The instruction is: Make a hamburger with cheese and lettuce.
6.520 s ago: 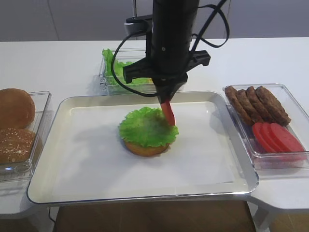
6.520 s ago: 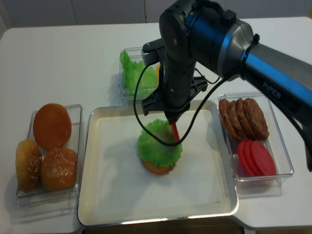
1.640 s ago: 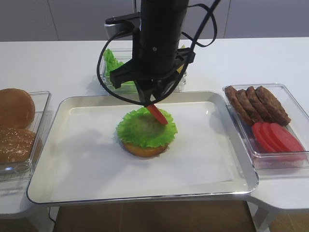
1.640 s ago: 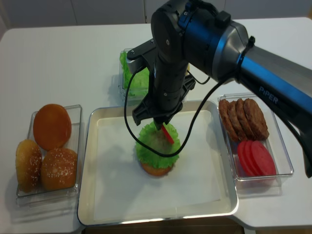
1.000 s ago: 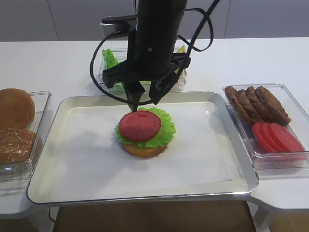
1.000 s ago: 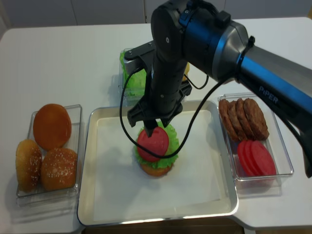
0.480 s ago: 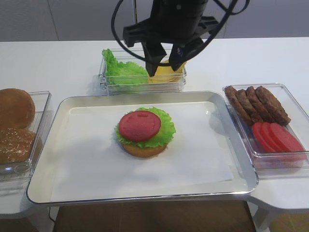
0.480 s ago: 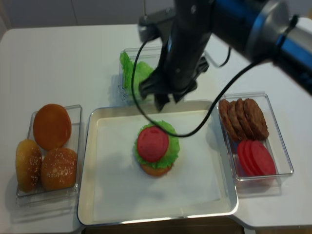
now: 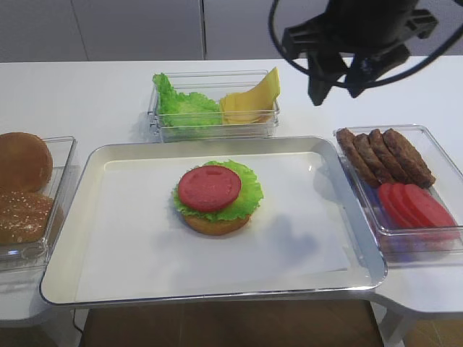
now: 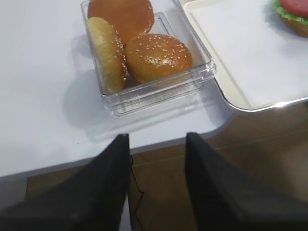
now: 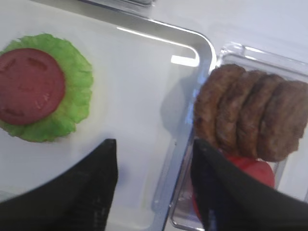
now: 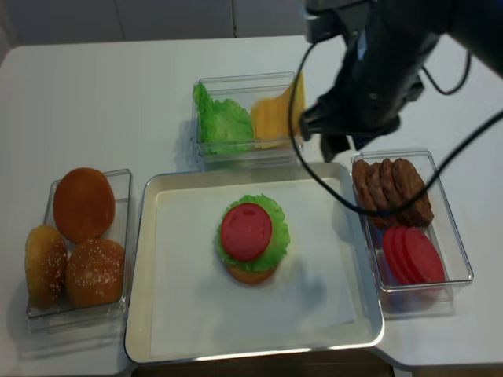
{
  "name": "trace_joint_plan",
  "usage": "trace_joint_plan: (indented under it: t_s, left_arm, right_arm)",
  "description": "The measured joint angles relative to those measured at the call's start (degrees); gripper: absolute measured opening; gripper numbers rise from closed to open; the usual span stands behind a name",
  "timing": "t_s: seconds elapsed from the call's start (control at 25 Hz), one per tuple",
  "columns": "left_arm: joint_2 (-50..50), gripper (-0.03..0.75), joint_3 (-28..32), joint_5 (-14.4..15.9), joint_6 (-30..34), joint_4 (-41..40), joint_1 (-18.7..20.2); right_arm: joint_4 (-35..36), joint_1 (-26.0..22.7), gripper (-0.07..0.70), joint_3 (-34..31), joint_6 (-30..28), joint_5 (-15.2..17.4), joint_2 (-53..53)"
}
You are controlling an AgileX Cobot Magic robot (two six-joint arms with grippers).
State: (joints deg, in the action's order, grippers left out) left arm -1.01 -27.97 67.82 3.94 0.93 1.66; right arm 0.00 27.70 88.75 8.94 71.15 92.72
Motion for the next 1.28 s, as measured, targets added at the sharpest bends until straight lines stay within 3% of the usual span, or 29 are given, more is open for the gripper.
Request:
trace_joint_plan:
  t_s: [0.4,0.88,1.28]
  left_arm:
    - [0.0,0.288,0.0,0.0,0.0,0.0,0.0]
    - [0.0,0.288,0.0,0.0,0.0,0.0,0.0]
    - [0.0,0.288,0.0,0.0,0.0,0.0,0.0]
  right_arm:
    - [-0.5,-8.5,0.391,-10.1,0.0,0.1,-10.1]
    - [-2.1,-8.5,0.391,-25.0,-0.3,0.1,-24.0]
    - [-5.4,-8.5,0.391,-32.7,-0.1,0.2,-40.1]
